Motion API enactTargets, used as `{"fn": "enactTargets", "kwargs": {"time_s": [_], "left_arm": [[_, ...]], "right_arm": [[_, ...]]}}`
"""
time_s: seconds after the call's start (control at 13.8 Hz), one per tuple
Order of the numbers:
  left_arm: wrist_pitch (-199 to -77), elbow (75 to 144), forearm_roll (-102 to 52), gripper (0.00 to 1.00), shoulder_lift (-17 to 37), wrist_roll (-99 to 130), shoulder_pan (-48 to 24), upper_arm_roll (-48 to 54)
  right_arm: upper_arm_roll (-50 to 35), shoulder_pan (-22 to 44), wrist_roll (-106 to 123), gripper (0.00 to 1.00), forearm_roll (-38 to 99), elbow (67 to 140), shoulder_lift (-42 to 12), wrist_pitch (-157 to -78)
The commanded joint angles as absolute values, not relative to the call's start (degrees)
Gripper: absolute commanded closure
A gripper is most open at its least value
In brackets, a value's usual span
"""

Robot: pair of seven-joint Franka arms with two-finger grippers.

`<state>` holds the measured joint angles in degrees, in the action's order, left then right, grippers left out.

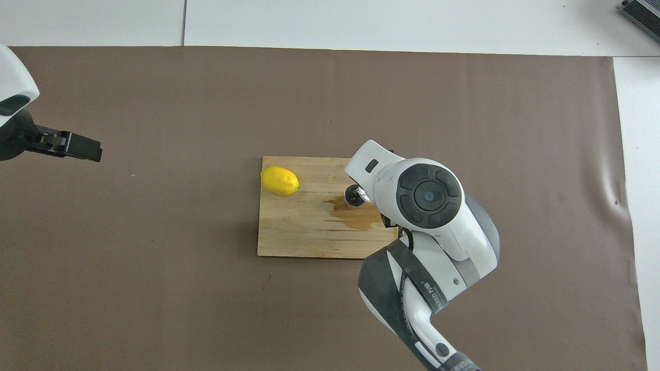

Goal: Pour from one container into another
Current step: 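Tilt the white cup over the dark cup with the right gripper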

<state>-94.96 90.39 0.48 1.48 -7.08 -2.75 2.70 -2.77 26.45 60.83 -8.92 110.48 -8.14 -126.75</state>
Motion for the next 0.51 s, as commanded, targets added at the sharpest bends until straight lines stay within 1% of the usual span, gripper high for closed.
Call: {"fn": "enactTargets", "kwargs": {"time_s": [0.0,0.43], "left_arm": [[-95.4,91.8,-0.1,0.00,0.0,-6.7,-2.4,2.9],[-95.4,91.8,-0.1,0.00,0.0,-6.7,-2.4,2.9]], "right_arm": [[-3.0,27.5,58.5,0.77,-13.2,108.5,-8.9,-125.3],[-3.0,28.6,58.4,0.77,-18.0,109.1,-8.8,-124.8]]}}
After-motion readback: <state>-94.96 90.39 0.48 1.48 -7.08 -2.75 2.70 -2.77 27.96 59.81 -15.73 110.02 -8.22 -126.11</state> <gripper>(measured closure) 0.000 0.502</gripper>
